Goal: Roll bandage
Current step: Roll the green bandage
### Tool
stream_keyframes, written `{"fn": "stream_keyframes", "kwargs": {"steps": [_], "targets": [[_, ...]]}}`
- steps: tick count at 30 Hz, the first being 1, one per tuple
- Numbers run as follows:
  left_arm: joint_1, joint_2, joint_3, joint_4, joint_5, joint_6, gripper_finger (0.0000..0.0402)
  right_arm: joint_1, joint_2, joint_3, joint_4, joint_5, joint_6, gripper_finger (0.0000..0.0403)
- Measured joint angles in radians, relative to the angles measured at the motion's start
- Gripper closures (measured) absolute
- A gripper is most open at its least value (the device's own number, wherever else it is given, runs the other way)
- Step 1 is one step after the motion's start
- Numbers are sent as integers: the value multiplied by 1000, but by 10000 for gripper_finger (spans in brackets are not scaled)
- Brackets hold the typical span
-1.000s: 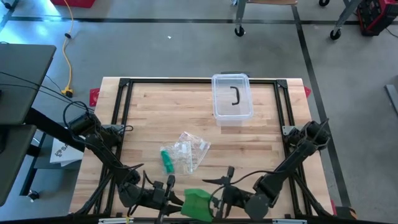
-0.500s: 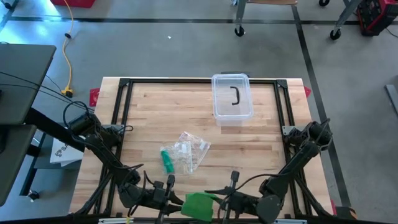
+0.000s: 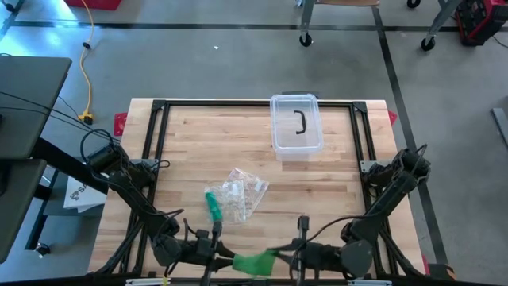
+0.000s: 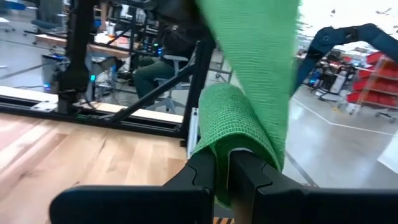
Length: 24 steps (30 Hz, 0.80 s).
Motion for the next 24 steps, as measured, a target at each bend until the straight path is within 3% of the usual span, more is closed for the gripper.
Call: {"fn": "stream_keyframes", "kwargs": {"steps": [3,7,14,17,24], "targets": [[0,0,0,-10,-43,-1,387,-6,0,0,-50,-141,65,402],[0,0,0,-10,-139,-12,387,-10,0,-1,-71,-231,93,402],[0,0,0,-12,-250,-8,387,-9,1,-1,-44,-192,70,403],[-2,0,0,-11,-304,8,387,-10,1,-1,-59,-233,57,403],[4,0,0,-26,-285,-9,387,-8,2,-1,3,-246,3,403]]}}
